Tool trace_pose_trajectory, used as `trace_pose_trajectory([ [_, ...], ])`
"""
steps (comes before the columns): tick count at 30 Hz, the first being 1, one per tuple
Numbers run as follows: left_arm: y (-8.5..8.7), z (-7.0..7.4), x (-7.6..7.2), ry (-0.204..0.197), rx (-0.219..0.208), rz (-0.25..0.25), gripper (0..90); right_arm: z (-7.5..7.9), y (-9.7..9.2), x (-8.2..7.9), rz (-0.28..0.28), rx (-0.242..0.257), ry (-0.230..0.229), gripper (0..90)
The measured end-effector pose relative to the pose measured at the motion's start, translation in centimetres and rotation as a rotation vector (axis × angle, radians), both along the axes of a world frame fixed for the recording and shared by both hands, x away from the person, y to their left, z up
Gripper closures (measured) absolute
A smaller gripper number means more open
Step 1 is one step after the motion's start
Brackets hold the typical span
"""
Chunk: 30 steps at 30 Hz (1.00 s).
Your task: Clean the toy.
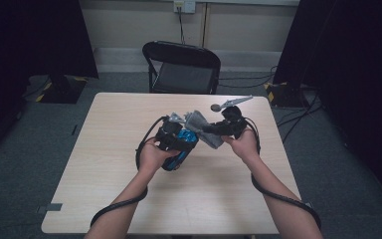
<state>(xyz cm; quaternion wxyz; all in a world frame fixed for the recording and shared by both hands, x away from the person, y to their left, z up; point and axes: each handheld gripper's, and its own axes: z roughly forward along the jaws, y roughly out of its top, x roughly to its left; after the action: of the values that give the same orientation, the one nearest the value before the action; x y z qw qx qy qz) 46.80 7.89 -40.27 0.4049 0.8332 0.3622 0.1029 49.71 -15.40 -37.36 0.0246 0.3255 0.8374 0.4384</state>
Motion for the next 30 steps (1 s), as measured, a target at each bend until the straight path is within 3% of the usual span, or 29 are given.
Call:
trace_pose_trajectory([
  [2,0.5,0.1,0.4,0.002,0.001,0.017,26.4,-0.6,0.5,-0.5,0.025,-0.023,0.000,81.0],
  [5,1.4,0.4,0.8,-0.003,0.017,0.037,26.5,-1.4,0.5,-1.0,0.055,-0.012,0.012,81.0],
  [7,1.9,0.5,1.0,-0.005,0.002,0.061,26.4,-1.8,0.2,-1.3,0.060,-0.006,0.019,81.0],
  [9,2.4,0.7,1.0,0.000,-0.015,0.063,26.4,-2.4,-0.8,-1.3,0.007,-0.007,0.020,81.0],
  [13,1.9,1.1,0.8,-0.035,-0.008,0.047,26.4,-2.6,-2.2,-0.7,-0.073,0.044,0.028,81.0],
  [15,1.5,1.3,1.1,-0.036,-0.023,0.041,26.4,-2.6,-1.2,-0.8,-0.043,0.057,0.039,80.9],
  [19,1.0,1.6,1.7,-0.038,-0.030,0.044,26.4,-2.9,1.7,-1.8,0.034,0.011,0.037,80.8],
  [24,0.9,1.9,1.6,-0.048,-0.016,0.040,26.4,-3.8,2.2,-2.2,0.042,0.024,0.067,80.8],
  [27,0.6,2.2,1.7,-0.043,-0.054,0.045,26.4,-4.6,2.7,-2.9,0.065,-0.013,0.076,80.8],
  [30,0.0,2.8,1.7,-0.050,-0.064,0.035,26.4,-5.3,3.4,-3.6,0.099,-0.026,0.083,80.8],
])
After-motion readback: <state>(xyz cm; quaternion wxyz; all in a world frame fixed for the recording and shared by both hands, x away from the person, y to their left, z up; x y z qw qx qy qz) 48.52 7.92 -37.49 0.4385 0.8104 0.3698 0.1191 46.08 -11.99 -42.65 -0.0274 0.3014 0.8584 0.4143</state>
